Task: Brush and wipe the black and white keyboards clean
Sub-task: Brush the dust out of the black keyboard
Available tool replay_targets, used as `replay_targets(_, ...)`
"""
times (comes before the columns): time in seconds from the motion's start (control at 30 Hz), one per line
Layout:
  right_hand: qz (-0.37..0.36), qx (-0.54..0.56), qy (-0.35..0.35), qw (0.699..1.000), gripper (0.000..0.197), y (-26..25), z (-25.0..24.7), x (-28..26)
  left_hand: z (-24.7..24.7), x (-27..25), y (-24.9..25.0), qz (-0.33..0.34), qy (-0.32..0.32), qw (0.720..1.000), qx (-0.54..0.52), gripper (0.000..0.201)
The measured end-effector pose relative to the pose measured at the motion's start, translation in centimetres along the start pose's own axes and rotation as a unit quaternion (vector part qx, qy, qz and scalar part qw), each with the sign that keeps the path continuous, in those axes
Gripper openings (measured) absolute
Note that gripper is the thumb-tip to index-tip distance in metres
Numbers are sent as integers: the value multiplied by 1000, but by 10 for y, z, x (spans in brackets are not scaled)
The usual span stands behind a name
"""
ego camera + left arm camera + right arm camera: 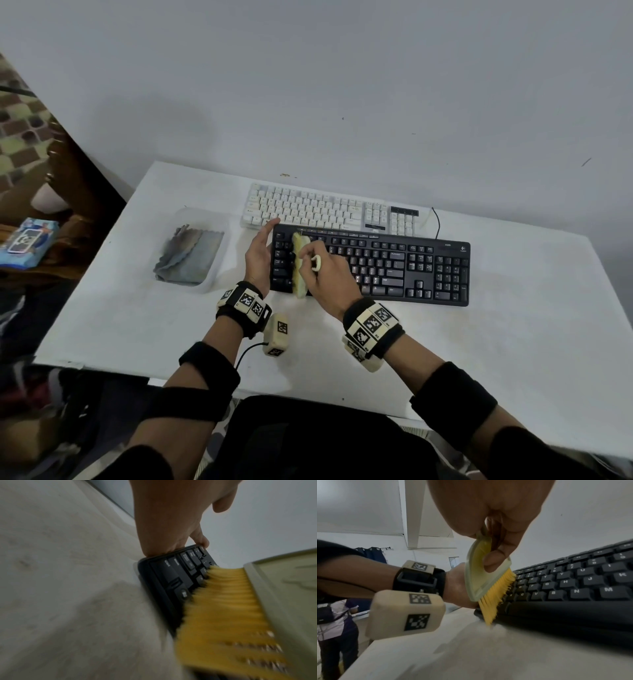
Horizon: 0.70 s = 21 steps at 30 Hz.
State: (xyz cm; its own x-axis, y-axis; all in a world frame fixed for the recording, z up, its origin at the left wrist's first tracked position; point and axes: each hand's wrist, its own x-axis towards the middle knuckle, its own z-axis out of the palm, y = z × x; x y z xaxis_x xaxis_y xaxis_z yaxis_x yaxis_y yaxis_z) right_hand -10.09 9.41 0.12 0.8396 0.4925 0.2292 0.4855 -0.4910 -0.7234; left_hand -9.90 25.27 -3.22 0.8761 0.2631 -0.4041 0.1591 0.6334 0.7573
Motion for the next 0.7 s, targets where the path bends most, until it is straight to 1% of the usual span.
replay_targets(0.1, -3, -9, -20, 1000, 7, 2, -3, -7, 0, 1, -1, 3, 1, 1000, -3, 46)
replay_targets(0.13, 2, -3, -10, 1000, 7, 0, -6, -7, 0, 1, 0, 4, -2, 1000, -4, 47)
replay_targets(0.23, 12, 25, 51, 998, 10, -6, -15, 1, 2, 1, 0, -5, -7, 1000, -12, 46)
replay_targets(0.3, 24, 27, 61, 997, 12, -8, -15, 7, 2, 1, -1, -6, -10, 1000, -19, 46)
replay_targets(0.4, 21, 18, 37, 999, 12, -6, -8, 6, 1, 2, -1, -6, -12, 1000, -23, 46)
replay_targets(0.5, 5, 10, -7, 1000, 8, 0, -2, -4, -1, 4, -3, 0, -15, 1000, -22, 46)
replay_targets(0.57, 6, 8, -24, 1000, 7, 3, -4, -7, -1, 4, -3, 7, -21, 1000, -19, 46)
replay_targets(0.63, 21, 19, -6, 1000, 9, 1, -10, -5, -1, 5, -4, 10, -15, 1000, -13, 46)
replay_targets(0.7, 33, 28, 41, 998, 11, -2, -15, 2, -3, 7, -5, 8, -6, 1000, 0, 46)
